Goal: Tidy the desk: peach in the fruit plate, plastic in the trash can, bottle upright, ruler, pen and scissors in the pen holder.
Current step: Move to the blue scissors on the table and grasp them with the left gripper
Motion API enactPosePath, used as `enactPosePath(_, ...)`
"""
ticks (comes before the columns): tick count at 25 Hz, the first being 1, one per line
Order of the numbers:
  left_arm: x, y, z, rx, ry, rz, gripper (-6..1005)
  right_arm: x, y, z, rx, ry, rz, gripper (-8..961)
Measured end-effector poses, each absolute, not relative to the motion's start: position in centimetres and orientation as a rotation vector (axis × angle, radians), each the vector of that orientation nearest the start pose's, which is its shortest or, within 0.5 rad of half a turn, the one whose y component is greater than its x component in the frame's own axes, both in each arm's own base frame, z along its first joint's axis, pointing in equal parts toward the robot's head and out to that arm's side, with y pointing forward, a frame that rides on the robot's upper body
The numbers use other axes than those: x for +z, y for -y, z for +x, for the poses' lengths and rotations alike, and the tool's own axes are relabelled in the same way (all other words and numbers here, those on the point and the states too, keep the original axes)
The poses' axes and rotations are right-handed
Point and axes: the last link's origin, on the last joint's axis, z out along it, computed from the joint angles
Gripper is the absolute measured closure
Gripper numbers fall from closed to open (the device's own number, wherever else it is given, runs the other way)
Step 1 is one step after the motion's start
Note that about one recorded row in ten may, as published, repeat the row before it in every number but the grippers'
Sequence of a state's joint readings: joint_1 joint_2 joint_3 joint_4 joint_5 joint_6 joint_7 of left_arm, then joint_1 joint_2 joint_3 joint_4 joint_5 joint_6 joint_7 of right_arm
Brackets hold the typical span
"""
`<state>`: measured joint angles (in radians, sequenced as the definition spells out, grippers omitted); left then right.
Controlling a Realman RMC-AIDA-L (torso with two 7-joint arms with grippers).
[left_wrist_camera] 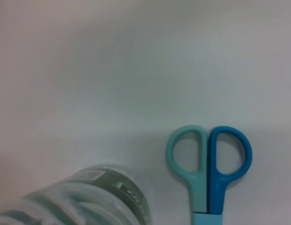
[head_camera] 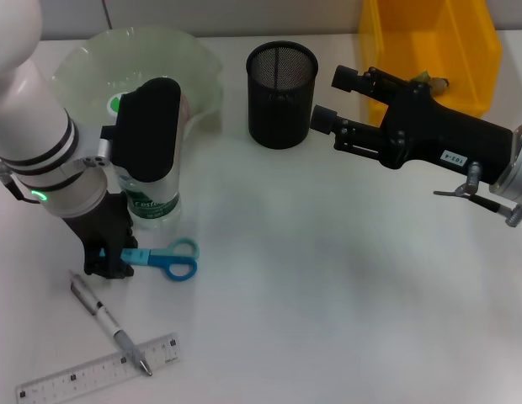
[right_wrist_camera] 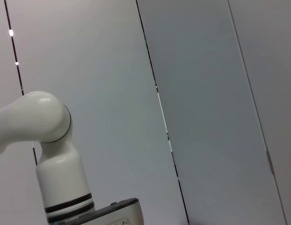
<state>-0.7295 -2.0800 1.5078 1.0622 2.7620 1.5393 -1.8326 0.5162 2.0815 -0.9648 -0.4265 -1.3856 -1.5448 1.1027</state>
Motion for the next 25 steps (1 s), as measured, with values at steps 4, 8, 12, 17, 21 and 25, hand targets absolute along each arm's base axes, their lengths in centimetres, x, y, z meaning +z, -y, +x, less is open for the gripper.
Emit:
enactPosePath(4, -3.31, -35.77, -20.99, 1.1, -0.116, -2.901, 643, -1.99, -32.73, 22.59, 1.204, -0.456, -2.502, 166)
enactPosePath(8, -3.58, -35.76, -20.85, 1.109, -0.149, -2.889, 651, -1.98, -32.71, 22.61, 1.201, -0.443, -2.5, 166)
enactPosePath(12, -3.82, -35.87, -20.98, 1.129, -0.156, -2.866, 663, -1.99, -32.69, 22.64, 1.199, -0.443, -2.501, 166)
enactPosePath(17, -3.66, -36.0, -20.92, 1.117, -0.149, -2.863, 691, -1.88, -32.74, 22.62, 1.2, -0.439, -2.499, 166)
enactPosePath(21, -3.63, -36.05, -20.97, 1.121, -0.149, -2.862, 713, -1.85, -32.76, 22.57, 1.201, -0.435, -2.498, 166)
enactPosePath(25, -3.54, -36.17, -20.85, 1.12, -0.159, -2.853, 743, -1.86, -32.75, 22.57, 1.202, -0.435, -2.498, 166)
